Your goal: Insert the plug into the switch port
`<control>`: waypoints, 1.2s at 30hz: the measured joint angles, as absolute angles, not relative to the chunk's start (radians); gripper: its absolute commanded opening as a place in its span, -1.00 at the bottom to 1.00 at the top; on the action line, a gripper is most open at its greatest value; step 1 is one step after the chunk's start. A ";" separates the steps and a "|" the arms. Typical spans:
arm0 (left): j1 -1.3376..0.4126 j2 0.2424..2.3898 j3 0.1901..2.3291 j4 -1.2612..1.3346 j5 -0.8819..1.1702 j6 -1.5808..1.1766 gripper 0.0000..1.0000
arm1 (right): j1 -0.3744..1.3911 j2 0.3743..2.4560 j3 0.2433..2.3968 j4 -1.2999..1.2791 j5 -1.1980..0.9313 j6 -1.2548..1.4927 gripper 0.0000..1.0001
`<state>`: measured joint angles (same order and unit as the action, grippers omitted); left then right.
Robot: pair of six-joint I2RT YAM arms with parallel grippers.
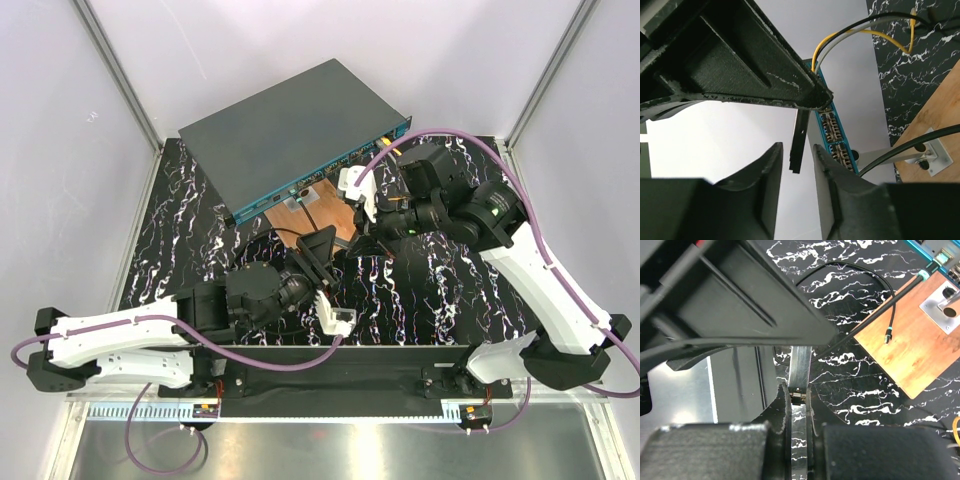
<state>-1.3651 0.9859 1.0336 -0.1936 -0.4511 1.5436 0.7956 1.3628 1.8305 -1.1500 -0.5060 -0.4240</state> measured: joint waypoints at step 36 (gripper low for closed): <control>-1.378 1.013 1.034 -0.193 -0.451 1.517 -1.00 | 0.799 1.367 1.842 -1.134 -0.482 -0.407 0.02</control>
